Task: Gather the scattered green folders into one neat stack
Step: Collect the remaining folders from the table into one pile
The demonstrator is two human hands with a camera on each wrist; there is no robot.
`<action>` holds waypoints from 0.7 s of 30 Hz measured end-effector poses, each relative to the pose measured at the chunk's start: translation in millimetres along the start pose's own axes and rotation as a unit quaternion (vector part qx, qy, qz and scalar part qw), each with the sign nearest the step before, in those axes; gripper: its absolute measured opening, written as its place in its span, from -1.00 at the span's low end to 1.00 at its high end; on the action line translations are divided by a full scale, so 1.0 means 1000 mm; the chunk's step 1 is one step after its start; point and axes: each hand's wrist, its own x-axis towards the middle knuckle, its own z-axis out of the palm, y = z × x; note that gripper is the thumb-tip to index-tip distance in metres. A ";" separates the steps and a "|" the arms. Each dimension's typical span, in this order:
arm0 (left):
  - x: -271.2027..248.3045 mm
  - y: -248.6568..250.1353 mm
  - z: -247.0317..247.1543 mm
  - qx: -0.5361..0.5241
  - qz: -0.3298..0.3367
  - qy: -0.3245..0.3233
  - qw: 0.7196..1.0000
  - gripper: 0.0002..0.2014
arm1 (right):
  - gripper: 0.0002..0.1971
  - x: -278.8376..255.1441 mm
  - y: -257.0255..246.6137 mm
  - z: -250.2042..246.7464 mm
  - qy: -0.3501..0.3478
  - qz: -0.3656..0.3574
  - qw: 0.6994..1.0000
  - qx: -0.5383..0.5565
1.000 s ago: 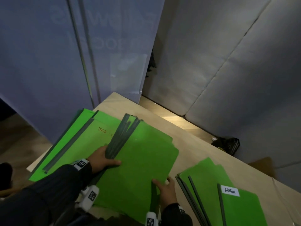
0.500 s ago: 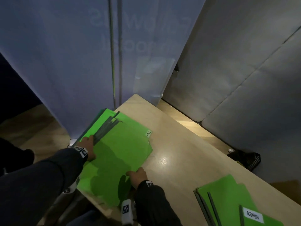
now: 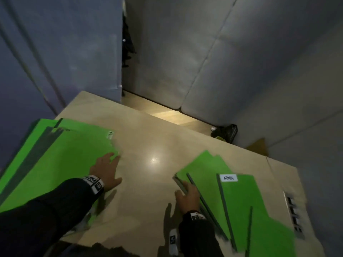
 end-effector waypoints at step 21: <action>0.044 0.291 0.074 -0.152 -0.045 -0.096 0.983 -0.07 | 0.49 -0.065 0.391 -0.222 0.032 0.444 0.895 -0.013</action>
